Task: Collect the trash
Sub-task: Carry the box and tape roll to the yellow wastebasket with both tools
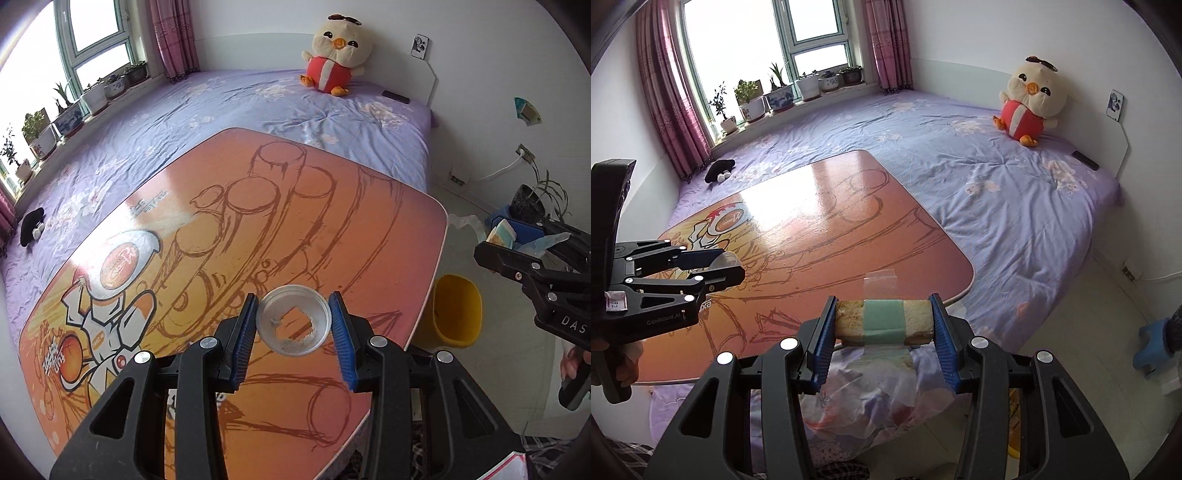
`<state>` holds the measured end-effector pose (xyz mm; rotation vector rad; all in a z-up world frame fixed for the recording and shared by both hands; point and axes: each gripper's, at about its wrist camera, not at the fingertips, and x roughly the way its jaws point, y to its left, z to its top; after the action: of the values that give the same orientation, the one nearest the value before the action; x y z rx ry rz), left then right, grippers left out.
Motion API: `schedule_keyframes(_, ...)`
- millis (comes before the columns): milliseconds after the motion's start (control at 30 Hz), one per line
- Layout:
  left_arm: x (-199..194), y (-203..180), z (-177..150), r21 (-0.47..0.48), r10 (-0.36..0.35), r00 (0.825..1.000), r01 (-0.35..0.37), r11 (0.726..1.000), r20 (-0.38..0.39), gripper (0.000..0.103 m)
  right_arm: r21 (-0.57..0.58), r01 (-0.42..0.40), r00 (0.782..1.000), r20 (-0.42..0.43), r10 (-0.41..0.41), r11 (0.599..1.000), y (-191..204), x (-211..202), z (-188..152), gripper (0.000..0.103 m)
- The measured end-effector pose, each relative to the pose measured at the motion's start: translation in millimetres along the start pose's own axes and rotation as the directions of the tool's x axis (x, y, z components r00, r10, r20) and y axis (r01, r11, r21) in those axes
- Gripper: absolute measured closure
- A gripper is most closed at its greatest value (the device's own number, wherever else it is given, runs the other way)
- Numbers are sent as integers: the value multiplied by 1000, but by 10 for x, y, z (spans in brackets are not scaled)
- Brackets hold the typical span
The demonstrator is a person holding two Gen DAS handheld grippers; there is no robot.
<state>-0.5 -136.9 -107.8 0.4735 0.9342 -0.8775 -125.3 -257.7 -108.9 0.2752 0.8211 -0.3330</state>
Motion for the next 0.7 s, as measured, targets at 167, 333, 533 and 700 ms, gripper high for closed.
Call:
schedule_keyframes(167, 65, -610, 148, 106, -81, 997, 81, 991, -1, 64, 61, 51, 999, 4, -51, 997, -422, -262, -208, 54)
schedule_keyframes(333, 163, -1265, 245, 220, -159, 987, 160, 962, -22, 64, 126, 104, 995, -1, -105, 987, -903, -514, -446, 54)
schedule_keyframes(533, 390, -2013, 344, 359, -226, 971, 239, 902, -78, 64, 208, 169, 985, -13, -170, 963, -1495, -772, -744, 54)
schedule_keyframes(700, 651, -2588, 402, 447, -260, 955, 295, 844, -139, 64, 267, 204, 979, -34, -202, 942, -2021, -872, -1020, 54)
